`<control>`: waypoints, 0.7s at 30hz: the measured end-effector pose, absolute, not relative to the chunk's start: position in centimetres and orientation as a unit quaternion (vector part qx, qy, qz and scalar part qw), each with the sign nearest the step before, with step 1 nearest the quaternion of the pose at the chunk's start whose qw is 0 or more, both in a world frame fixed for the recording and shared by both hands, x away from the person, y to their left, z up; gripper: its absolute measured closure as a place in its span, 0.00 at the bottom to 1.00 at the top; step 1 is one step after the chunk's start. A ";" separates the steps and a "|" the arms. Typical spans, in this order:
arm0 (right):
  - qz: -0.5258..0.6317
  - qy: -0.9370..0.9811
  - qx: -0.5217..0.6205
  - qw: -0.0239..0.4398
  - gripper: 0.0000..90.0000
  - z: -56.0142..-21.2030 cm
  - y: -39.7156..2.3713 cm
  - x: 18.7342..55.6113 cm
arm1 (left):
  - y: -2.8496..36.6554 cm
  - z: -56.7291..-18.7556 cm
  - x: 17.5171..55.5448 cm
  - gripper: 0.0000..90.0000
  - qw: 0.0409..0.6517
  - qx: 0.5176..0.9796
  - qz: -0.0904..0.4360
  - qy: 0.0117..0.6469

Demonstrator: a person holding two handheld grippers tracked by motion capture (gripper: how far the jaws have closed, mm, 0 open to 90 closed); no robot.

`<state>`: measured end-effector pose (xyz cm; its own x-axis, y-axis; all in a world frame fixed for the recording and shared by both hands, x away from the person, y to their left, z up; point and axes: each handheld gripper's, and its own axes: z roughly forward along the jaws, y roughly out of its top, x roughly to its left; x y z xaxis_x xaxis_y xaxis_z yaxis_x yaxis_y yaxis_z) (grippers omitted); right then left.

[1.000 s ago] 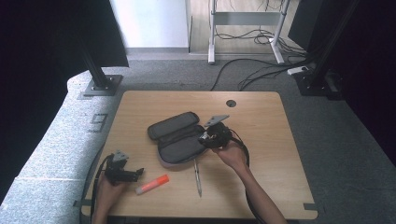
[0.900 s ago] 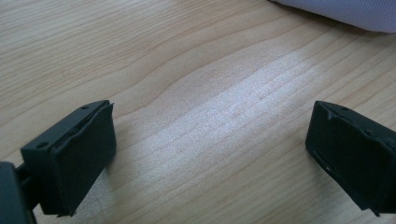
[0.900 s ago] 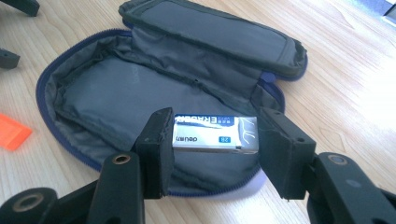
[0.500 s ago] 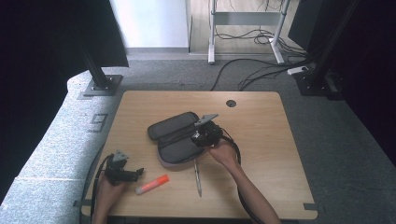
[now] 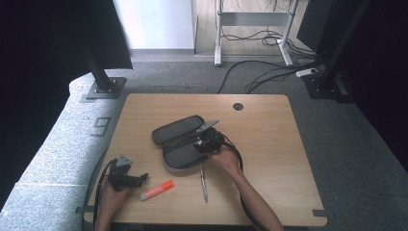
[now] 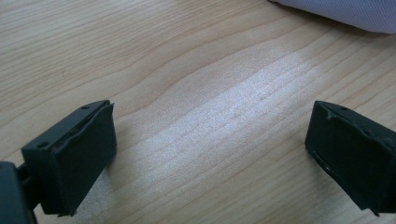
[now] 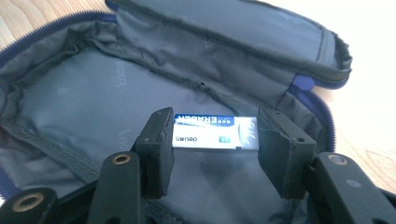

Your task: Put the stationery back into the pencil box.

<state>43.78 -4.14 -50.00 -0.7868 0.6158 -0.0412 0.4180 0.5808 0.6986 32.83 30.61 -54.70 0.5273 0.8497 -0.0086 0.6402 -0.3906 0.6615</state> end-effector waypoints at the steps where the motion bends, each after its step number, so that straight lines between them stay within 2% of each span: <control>1: 0.348 0.879 0.293 0.141 0.52 -50.3 -4.1 43.8 | 30.6 -54.7 32.8 0.02 0.311 0.817 0.168 0.456; 14: 0.332 0.888 0.289 0.131 0.52 -51.7 -3.5 43.9 | 30.6 -54.7 32.8 0.02 0.311 0.817 0.168 0.456; 17: 0.328 0.890 0.288 0.129 0.45 -51.9 -3.2 44.0 | 30.6 -54.7 32.8 0.02 0.311 0.816 0.169 0.457; 21: 0.326 0.890 0.289 0.132 0.43 -51.8 -3.1 43.9 | 30.6 -54.7 32.8 0.02 0.311 0.816 0.168 0.457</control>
<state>43.88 -3.08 -51.82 -0.7983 0.6004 -0.0470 0.4277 0.6202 0.6576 32.84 30.61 -54.70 0.5264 0.8502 -0.0087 0.6408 -0.3899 0.6614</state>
